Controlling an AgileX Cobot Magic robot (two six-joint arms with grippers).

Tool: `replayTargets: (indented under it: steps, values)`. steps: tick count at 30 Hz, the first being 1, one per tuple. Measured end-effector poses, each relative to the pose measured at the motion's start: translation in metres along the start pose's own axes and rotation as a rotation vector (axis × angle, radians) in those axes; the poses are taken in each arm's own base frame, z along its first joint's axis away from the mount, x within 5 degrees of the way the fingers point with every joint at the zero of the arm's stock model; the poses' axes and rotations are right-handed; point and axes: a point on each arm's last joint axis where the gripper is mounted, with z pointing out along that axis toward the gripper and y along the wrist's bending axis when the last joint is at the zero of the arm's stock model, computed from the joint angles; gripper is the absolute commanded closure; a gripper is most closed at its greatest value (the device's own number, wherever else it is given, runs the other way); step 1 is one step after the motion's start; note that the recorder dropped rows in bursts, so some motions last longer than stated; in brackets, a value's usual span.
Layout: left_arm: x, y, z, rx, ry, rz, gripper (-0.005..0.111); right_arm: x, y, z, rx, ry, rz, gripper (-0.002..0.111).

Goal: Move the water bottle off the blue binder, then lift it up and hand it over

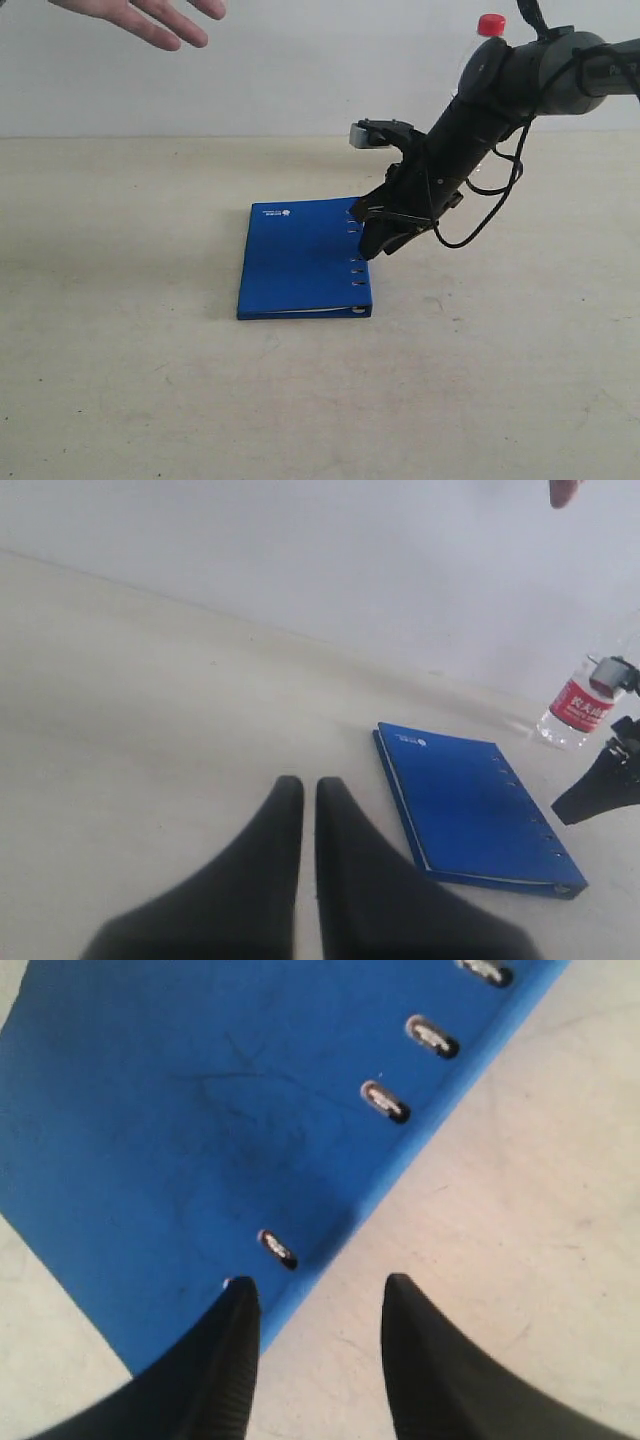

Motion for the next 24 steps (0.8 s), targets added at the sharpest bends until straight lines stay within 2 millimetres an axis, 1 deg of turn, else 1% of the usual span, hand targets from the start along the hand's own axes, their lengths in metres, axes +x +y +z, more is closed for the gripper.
replayTargets:
  steps: [9, 11, 14, 17, 19, 21, 23, 24]
  values:
    - [0.001, 0.0, 0.0, 0.001, 0.006, 0.002, 0.102, -0.01, -0.007, -0.001, 0.075, -0.107, 0.002, 0.074]
    - [-0.003, 0.0, 0.0, -0.005, -0.037, -0.018, 0.102, -0.013, -0.009, -0.001, 0.1, -0.141, 0.002, 0.074]
    - [-0.015, 0.003, -0.001, -0.027, -0.167, -0.083, 0.102, -0.017, -0.012, -0.002, 0.131, -0.186, 0.004, 0.074]
    - [-0.023, 0.004, -0.003, -0.018, -0.254, -0.133, 0.102, -0.02, -0.012, -0.003, 0.13, -0.222, 0.006, 0.074]
    - [-0.03, 0.0, -0.003, 0.022, -0.289, -0.11, 0.102, -0.021, -0.01, -0.003, 0.111, -0.239, 0.014, 0.074]
    - [-0.039, -0.008, -0.002, 0.105, -0.352, -0.069, 0.102, -0.023, -0.008, -0.003, 0.079, -0.255, 0.039, 0.074]
    - [-0.051, -0.025, 0.002, 0.253, -0.38, -0.005, 0.102, -0.023, -0.004, -0.003, 0.041, -0.255, 0.061, 0.074]
    - [-0.053, -0.033, 0.006, 0.314, -0.358, 0.045, 0.102, -0.023, -0.003, -0.003, 0.02, -0.252, 0.071, 0.074]
